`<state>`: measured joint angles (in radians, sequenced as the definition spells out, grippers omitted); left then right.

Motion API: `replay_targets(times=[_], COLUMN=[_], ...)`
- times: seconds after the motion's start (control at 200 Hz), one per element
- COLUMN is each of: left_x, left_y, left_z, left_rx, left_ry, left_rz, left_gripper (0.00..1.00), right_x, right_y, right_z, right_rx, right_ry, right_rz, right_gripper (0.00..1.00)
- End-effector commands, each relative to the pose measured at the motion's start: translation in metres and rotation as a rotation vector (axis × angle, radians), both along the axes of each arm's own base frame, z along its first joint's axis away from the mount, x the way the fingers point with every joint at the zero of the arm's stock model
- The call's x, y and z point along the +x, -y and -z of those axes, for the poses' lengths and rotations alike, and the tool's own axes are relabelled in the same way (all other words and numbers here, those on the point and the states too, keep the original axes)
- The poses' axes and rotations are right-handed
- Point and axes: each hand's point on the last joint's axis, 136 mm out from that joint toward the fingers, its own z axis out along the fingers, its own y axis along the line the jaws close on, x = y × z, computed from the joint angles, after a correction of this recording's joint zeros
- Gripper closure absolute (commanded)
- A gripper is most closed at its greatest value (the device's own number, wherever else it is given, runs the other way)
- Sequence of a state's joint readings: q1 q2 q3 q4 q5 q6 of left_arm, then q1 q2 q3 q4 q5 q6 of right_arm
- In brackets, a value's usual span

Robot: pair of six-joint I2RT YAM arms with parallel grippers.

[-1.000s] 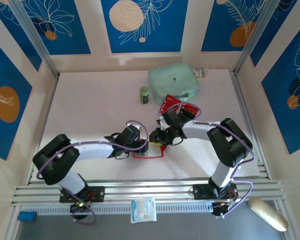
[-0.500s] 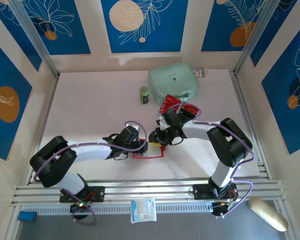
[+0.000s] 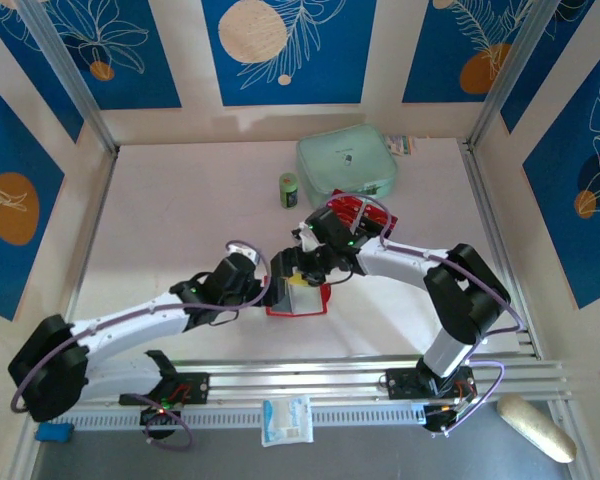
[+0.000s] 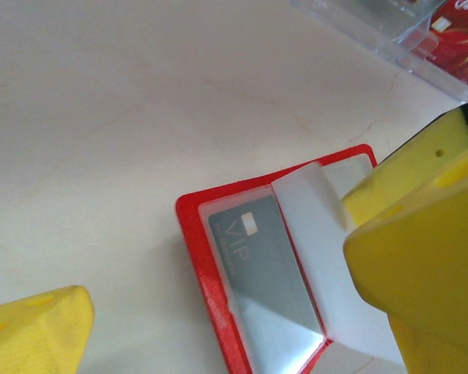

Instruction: Put the credit cards into the card holder

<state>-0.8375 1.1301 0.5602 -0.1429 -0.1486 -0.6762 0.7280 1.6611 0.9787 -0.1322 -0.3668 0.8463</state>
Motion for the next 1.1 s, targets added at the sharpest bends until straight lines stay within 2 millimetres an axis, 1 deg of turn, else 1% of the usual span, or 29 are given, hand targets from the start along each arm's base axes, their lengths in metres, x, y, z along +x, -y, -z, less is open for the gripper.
replay_targets(times=[0.0, 0.09, 0.2, 0.35, 0.43, 0.545, 0.685, 0.885, 0.98, 1.045, 1.095], left_x=[-0.006, -0.008, -0.011, -0.014, -0.015, -0.015, -0.013, 0.000, 0.009, 0.016, 0.019], left_y=[-0.026, -0.033, -0.038, -0.040, -0.041, -0.040, -0.035, -0.013, 0.000, 0.009, 0.012], left_z=[0.006, 0.002, 0.003, 0.006, 0.009, 0.013, 0.017, 0.012, 0.009, 0.008, 0.012], left_rx=[0.051, 0.045, 0.047, 0.046, 0.049, 0.054, 0.057, 0.036, 0.031, 0.037, 0.049], left_ry=[-0.005, 0.007, 0.002, -0.005, -0.010, -0.017, -0.026, -0.023, -0.018, -0.016, -0.024], left_rz=[-0.058, -0.073, -0.078, -0.079, -0.079, -0.069, -0.057, -0.021, 0.000, 0.015, 0.023], left_gripper=[0.02, 0.01, 0.01, 0.01, 0.01, 0.01, 0.00, 0.00, 0.00, 0.00, 0.00], right_x=[-0.004, -0.005, -0.006, -0.006, -0.006, -0.002, 0.009, 0.028, 0.036, 0.040, 0.045], right_y=[-0.013, -0.024, -0.037, -0.045, -0.046, -0.046, -0.037, -0.019, -0.006, 0.008, 0.022], right_z=[0.004, 0.014, 0.026, 0.040, 0.040, 0.026, 0.004, -0.021, -0.029, -0.033, -0.036], right_rx=[-0.021, -0.033, -0.035, -0.044, -0.032, -0.013, 0.012, 0.050, 0.048, 0.024, -0.013], right_ry=[-0.034, -0.053, -0.077, -0.106, -0.113, -0.092, -0.054, -0.016, 0.006, 0.028, 0.056], right_rz=[-0.017, -0.031, -0.044, -0.047, -0.047, -0.045, -0.019, 0.038, 0.060, 0.080, 0.093], right_gripper=[0.25, 0.25, 0.25, 0.25, 0.25, 0.25, 0.26, 0.26, 0.26, 0.26, 0.27])
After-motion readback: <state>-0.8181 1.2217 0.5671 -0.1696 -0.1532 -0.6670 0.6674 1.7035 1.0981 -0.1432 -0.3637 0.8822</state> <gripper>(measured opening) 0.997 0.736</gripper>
